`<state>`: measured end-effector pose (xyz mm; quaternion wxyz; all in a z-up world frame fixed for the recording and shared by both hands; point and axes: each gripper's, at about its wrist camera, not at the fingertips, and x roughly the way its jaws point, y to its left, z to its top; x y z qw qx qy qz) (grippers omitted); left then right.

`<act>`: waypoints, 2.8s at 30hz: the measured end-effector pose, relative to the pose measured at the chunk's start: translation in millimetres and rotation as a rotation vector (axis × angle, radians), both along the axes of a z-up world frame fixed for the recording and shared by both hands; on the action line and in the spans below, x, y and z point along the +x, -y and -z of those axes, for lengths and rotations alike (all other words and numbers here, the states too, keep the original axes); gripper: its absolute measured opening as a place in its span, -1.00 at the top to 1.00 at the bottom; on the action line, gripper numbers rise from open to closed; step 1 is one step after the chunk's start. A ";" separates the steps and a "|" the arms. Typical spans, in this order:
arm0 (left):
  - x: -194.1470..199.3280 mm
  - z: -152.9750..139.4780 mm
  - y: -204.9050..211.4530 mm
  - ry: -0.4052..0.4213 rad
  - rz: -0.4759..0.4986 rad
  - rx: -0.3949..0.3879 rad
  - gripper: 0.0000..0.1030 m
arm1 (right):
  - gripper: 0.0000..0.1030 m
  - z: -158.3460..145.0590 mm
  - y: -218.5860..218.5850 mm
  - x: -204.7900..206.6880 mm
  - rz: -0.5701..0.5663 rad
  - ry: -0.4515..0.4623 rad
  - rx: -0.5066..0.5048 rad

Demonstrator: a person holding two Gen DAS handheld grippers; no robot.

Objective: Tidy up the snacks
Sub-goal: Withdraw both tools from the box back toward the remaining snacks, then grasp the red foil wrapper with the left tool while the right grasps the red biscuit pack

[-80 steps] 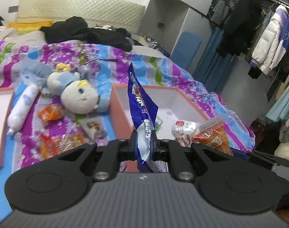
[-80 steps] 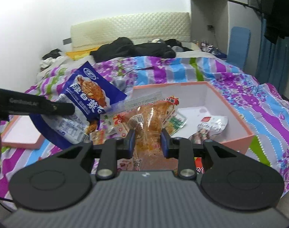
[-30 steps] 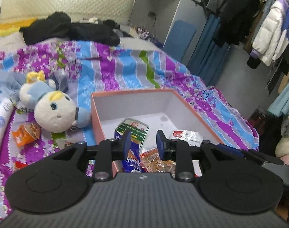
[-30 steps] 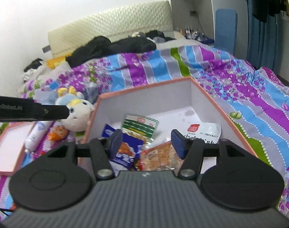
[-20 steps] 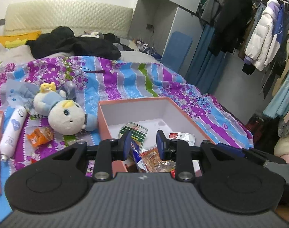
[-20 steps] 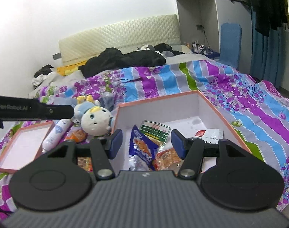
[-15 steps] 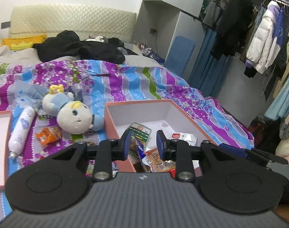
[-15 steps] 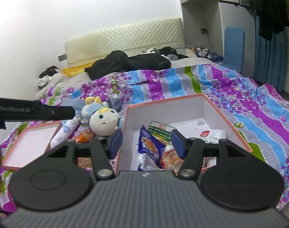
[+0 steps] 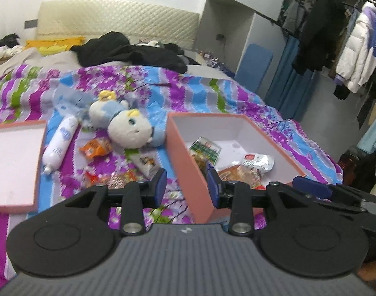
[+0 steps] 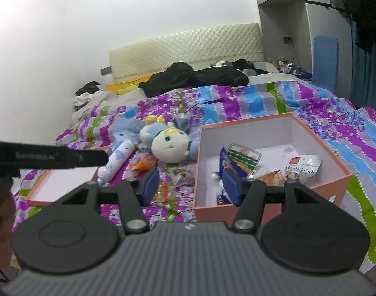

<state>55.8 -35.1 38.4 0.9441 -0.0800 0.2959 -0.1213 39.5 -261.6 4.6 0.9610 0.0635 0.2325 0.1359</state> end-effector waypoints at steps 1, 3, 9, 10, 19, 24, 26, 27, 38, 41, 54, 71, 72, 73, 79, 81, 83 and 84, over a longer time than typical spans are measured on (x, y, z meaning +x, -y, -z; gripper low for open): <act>-3.6 3.0 -3.6 -0.006 -0.008 0.000 0.18 | -0.15 2.6 -2.5 -2.3 -0.008 -0.006 0.002; -9.6 6.5 -10.0 -0.008 -0.009 0.003 0.17 | -0.15 6.8 -6.0 -5.5 -0.023 -0.017 0.010; -31.6 14.7 -25.3 -0.008 -0.059 0.024 0.12 | -0.15 16.7 -20.4 -17.0 -0.073 -0.033 0.001; -33.1 16.8 -27.1 -0.014 -0.065 0.025 0.11 | -0.14 18.6 -23.4 -19.2 -0.087 -0.035 -0.004; -57.9 46.7 -45.2 -0.070 -0.142 -0.001 0.02 | -0.14 34.5 -47.0 -32.4 -0.179 -0.058 -0.019; -62.5 61.1 -58.3 -0.094 -0.191 -0.020 -0.11 | -0.14 40.1 -55.1 -27.6 -0.209 -0.081 -0.036; -61.0 66.8 -64.5 -0.098 -0.208 -0.014 -0.17 | -0.14 43.0 -59.2 -25.4 -0.214 -0.089 -0.044; -59.2 68.7 -66.5 -0.101 -0.217 -0.012 -0.19 | -0.14 44.7 -61.5 -23.8 -0.217 -0.093 -0.049; -40.7 115.0 -103.1 -0.189 -0.310 -0.014 -0.30 | -0.14 69.7 -91.5 8.2 -0.267 -0.152 -0.093; -32.6 125.1 -112.1 -0.208 -0.329 -0.005 -0.31 | -0.14 76.4 -100.2 21.0 -0.282 -0.159 -0.105; 6.8 171.3 -138.6 -0.274 -0.402 0.057 -0.45 | -0.15 107.5 -129.7 80.3 -0.343 -0.203 -0.131; 25.2 224.6 -136.7 -0.331 -0.399 0.099 -0.45 | -0.66 161.3 -160.6 179.7 -0.279 -0.207 -0.110; 25.9 224.8 -135.4 -0.326 -0.399 0.106 -0.45 | -0.66 164.9 -161.9 183.8 -0.270 -0.211 -0.115; 26.5 225.3 -134.2 -0.322 -0.398 0.110 -0.45 | -0.66 168.7 -164.6 188.2 -0.265 -0.210 -0.129; 28.7 227.4 -133.3 -0.316 -0.401 0.115 -0.45 | -0.66 187.2 -180.2 210.7 -0.276 -0.204 -0.176; 29.1 228.2 -131.0 -0.314 -0.390 0.128 -0.45 | -0.66 195.7 -184.5 219.8 -0.273 -0.232 -0.185; 28.4 229.0 -130.3 -0.312 -0.390 0.131 -0.45 | -0.71 204.2 -189.9 224.4 -0.280 -0.240 -0.219; 28.4 229.1 -130.7 -0.311 -0.392 0.127 -0.45 | -0.71 205.3 -191.9 225.0 -0.287 -0.227 -0.228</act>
